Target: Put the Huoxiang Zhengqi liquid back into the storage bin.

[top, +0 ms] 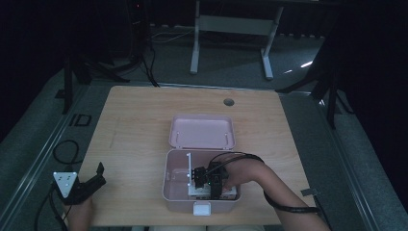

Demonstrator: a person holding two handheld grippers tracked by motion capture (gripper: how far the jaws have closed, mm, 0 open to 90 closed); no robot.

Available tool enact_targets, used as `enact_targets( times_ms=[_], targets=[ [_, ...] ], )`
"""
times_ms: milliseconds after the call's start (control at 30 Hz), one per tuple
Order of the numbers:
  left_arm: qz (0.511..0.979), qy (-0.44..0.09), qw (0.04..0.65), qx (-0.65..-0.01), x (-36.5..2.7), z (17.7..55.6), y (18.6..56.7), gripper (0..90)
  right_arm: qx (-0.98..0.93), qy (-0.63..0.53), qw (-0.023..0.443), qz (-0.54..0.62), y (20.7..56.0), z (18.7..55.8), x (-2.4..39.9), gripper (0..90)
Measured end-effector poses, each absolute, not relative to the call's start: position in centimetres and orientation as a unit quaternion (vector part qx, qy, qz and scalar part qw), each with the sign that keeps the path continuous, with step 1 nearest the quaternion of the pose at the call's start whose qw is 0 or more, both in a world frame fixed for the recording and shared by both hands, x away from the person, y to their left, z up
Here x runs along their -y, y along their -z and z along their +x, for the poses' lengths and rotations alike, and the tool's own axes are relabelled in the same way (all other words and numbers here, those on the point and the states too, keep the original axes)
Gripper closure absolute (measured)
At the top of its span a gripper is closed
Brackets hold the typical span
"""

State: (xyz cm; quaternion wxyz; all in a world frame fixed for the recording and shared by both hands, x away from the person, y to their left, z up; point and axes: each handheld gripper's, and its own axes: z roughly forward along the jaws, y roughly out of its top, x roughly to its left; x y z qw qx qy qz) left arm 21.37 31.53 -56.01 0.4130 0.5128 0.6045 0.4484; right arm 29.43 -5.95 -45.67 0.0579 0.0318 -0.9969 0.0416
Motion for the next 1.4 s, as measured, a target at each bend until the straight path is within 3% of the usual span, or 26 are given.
enact_targets(
  times_ms=[467,667,767,967,1400],
  targets=[
    [0.514,-0.448,0.412,-0.605,-31.5,21.4,56.0,2.1,0.999,0.022,0.035,0.006,40.5,30.6,7.7,48.6],
    [0.514,-0.449,0.411,-0.604,-31.5,21.4,56.0,2.1,0.998,0.067,0.015,-0.009,38.1,31.1,9.6,41.9],
    [0.515,-0.449,0.411,-0.604,-31.5,21.4,56.0,2.1,0.996,0.089,0.007,-0.023,37.2,31.5,10.7,36.6],
    [0.514,-0.449,0.411,-0.605,-31.5,21.4,56.0,2.1,0.989,0.139,0.01,-0.04,36.0,32.4,13.2,14.9],
    [0.515,-0.449,0.411,-0.603,-31.5,21.4,56.0,2.1,0.975,0.194,-0.051,-0.096,36.8,34.8,19.2,13.6]
  ],
)
